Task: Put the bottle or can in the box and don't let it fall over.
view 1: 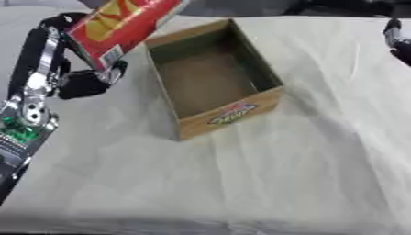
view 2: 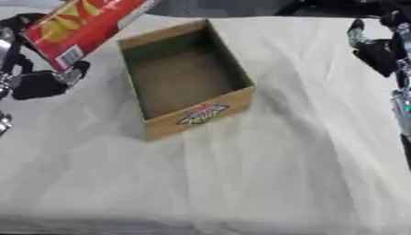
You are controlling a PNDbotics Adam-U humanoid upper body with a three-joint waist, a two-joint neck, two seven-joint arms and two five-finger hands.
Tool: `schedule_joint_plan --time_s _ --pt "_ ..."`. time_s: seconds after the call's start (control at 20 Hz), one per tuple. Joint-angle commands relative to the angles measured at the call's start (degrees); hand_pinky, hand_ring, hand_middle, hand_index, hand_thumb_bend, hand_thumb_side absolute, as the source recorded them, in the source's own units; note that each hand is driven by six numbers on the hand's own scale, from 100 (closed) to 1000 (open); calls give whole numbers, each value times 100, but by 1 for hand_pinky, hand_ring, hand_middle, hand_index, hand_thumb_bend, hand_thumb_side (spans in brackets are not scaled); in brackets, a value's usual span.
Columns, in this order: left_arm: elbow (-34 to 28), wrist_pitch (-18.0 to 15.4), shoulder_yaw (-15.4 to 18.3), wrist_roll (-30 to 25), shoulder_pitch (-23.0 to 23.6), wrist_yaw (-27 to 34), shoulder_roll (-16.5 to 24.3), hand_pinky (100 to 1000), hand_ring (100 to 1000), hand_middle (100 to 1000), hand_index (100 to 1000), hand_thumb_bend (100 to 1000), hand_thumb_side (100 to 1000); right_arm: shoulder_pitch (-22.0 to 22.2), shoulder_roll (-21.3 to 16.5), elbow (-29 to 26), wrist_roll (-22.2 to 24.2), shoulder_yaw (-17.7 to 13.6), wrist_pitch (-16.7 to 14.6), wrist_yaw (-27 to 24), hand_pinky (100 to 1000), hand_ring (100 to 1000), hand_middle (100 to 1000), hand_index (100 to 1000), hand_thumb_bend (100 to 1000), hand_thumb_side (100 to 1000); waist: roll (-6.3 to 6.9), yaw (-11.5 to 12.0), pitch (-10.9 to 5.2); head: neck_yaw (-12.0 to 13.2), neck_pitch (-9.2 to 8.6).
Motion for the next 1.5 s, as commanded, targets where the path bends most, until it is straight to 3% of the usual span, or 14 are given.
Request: schedule_joint_plan --time_s 0.05,0.9,1.0,1.15,1.25,1.4,1.5 --pt "65 14 -18 -70 -175 -37 -74 100 491 673 451 100 100 -47 -126 -120 12 -75 -6 8 778 1000 1000 1000 100 532 86 -23 -200 -6 29" --pt "660 88 -207 -305 -483 -163 -587 114 521 707 493 100 100 -15 -133 -127 13 -91 -1 -28 776 1000 1000 1000 100 538 149 -118 -154 -13 29" --pt "656 93 -205 -348 -482 -246 -597 159 556 712 505 205 100 -12 -134 -131 12 -94 -2 -29 776 1000 1000 1000 100 538 156 -113 -152 -23 29" --pt "628 58 -204 -397 -461 -435 -570 297 678 751 560 385 100 -3 -134 -136 8 -103 -1 -32 776 1000 1000 1000 100 537 158 -100 -154 -47 29" --pt "608 23 -202 -460 -447 -568 -552 377 744 781 603 445 151 0 -131 -139 5 -109 -2 -33 776 1000 1000 1000 100 537 153 -88 -158 -62 29" --pt "602 -16 -205 -687 -421 -790 -535 548 859 865 746 570 425 0 -125 -140 3 -113 -2 -30 776 1000 1000 1000 100 536 137 -70 -168 -73 29" --pt "601 -36 -184 -923 -397 -1011 -515 595 893 884 777 585 527 1 -121 -139 2 -116 -3 -28 776 1000 1000 1000 100 536 127 -55 -174 -81 29"
